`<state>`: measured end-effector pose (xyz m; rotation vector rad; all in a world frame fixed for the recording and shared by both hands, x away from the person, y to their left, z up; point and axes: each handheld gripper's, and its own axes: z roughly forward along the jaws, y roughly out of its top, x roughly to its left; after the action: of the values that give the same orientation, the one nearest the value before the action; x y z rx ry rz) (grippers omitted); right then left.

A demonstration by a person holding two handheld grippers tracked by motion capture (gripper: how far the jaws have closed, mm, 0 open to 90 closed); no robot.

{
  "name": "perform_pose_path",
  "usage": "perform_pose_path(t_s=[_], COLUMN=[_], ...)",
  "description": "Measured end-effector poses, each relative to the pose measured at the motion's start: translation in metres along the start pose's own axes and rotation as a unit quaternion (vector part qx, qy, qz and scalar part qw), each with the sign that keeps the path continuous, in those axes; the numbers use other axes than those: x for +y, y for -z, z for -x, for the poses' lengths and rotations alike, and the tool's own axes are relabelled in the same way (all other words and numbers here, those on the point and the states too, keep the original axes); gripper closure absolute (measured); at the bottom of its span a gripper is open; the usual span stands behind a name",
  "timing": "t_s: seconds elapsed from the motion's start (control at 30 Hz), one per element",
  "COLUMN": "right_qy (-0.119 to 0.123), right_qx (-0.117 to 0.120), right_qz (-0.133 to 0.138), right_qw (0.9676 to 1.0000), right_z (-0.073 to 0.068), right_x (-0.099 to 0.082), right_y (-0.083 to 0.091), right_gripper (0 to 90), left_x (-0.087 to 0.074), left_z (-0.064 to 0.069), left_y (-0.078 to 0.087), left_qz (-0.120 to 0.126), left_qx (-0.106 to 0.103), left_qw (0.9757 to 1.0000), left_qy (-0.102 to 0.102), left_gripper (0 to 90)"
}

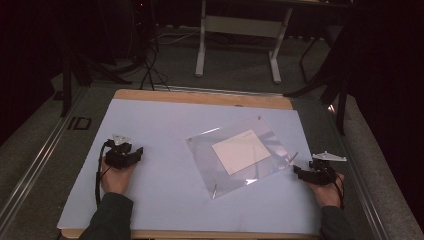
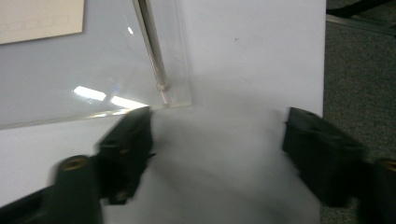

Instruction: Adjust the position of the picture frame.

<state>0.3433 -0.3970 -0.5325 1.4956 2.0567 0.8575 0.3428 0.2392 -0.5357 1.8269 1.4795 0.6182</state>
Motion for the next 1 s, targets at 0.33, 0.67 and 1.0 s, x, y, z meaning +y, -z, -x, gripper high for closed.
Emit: perform_pose_path(t_s=[0.33,0.67,1.0], right_qy=[0.019,0.028,0.034], right_qx=[0.006,0.021,0.033], right_qz=[0.018,0.042,0.055], right_qw=[0.9996,0.9985,0.9974], right_z=[-0.003,-0.008,-0.012], right_x=[0.002,0.006,0.011], right_y=[0.006,0.01,0.009], right_gripper=[50.5,54.2,54.5], left_x=[0.005,0.003,0.005], left_z=[0.027,0.057,0.087], left_y=[0.013,0.021,0.025], left_qz=[0.006,0.012,0.018], left_qx=[-0.081,-0.14,-0.19], left_qw=[0.9956,0.9833,0.9691], left_qy=[-0.047,-0.116,-0.156], left_gripper=[50.6,51.4,51.5])
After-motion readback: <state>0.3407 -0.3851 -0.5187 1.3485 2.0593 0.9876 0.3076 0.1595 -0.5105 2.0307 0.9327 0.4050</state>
